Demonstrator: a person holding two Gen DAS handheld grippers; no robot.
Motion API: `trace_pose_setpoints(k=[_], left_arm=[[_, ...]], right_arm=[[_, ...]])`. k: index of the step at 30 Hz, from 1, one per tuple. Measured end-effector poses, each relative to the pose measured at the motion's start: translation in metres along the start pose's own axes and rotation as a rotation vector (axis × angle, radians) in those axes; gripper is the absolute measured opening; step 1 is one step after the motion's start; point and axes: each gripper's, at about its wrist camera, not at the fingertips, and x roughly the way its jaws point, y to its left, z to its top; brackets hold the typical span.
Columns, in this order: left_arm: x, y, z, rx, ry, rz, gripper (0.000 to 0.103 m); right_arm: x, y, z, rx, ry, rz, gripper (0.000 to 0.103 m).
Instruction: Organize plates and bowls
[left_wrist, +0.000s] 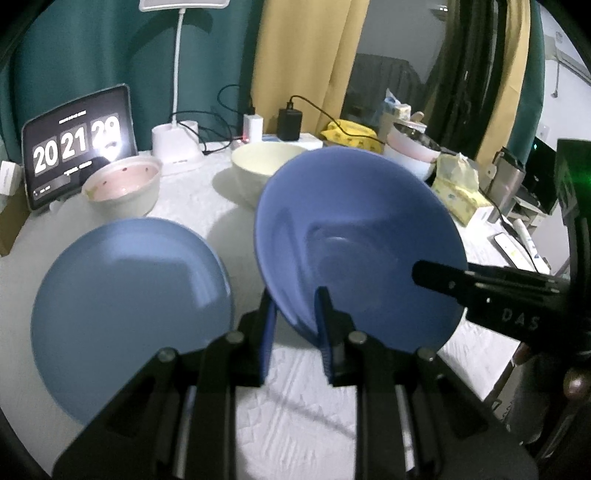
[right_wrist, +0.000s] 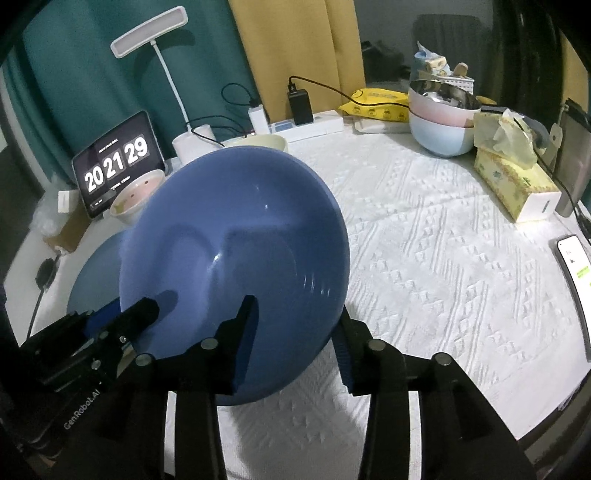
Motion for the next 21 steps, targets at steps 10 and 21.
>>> trace_pose_setpoints(k=[10, 21], left_arm=[[0.004, 0.000, 0.003, 0.016, 0.019, 0.015, 0.023], [0.007, 0.004, 0.017, 0.009, 0.059, -0.019, 0.027]], right_arm=[[-0.007, -0.003, 0.007, -0.002, -0.006, -0.017, 0.041], [-0.015, -0.004, 0.026, -0.006, -0.041, -0.020, 0.041]])
